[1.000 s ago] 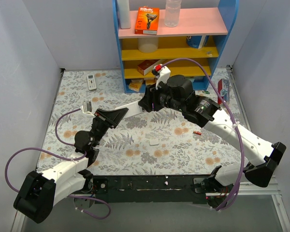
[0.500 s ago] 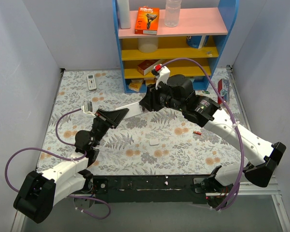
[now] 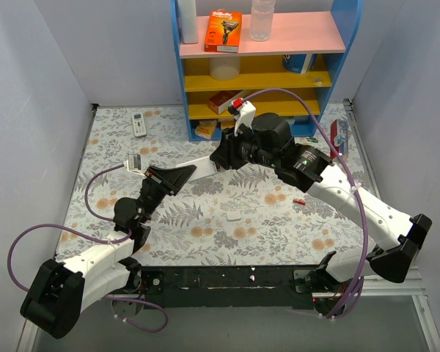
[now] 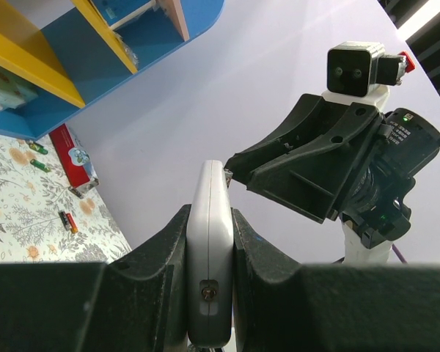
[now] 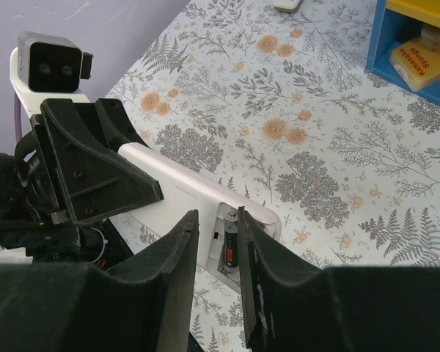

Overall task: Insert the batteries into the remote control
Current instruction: Load the battery into the remote control.

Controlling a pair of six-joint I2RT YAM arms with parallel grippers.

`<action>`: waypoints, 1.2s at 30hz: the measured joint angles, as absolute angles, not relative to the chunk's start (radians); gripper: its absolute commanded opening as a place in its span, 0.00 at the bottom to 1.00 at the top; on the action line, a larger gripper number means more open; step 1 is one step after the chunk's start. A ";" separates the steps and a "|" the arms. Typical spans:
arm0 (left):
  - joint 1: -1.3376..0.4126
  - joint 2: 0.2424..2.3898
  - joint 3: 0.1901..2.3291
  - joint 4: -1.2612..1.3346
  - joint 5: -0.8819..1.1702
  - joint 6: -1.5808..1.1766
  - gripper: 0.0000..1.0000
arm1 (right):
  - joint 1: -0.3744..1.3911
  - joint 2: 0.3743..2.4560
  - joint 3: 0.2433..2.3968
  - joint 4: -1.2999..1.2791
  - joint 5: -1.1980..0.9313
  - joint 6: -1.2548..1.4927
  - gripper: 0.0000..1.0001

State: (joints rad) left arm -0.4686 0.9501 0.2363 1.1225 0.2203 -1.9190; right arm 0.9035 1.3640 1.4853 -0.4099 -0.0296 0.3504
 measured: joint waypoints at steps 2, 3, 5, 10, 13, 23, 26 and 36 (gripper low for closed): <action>-0.469 0.950 0.236 1.122 0.220 -1.919 0.00 | 0.904 1.364 1.485 -0.410 -0.030 0.353 0.37; -0.469 0.950 0.236 1.122 0.221 -1.919 0.00 | 0.904 1.364 1.485 -0.410 -0.030 0.353 0.38; -0.469 0.950 0.236 1.124 0.221 -1.919 0.00 | 0.904 1.364 1.485 -0.410 -0.029 0.353 0.40; -0.469 0.950 0.236 1.126 0.221 -1.919 0.00 | 0.904 1.364 1.485 -0.409 -0.029 0.352 0.45; -0.469 0.950 0.236 1.127 0.221 -1.920 0.00 | 0.904 1.364 1.485 -0.407 -0.029 0.350 0.47; -0.469 0.957 0.227 1.154 0.219 -1.942 0.00 | 0.904 1.363 1.494 -0.393 -0.044 0.314 0.51; -0.469 0.960 0.226 1.169 0.223 -1.950 0.00 | 0.904 1.363 1.506 -0.391 -0.059 0.305 0.51; -0.469 0.974 0.225 1.212 0.238 -1.961 0.00 | 0.904 1.365 1.511 -0.387 -0.105 0.290 0.51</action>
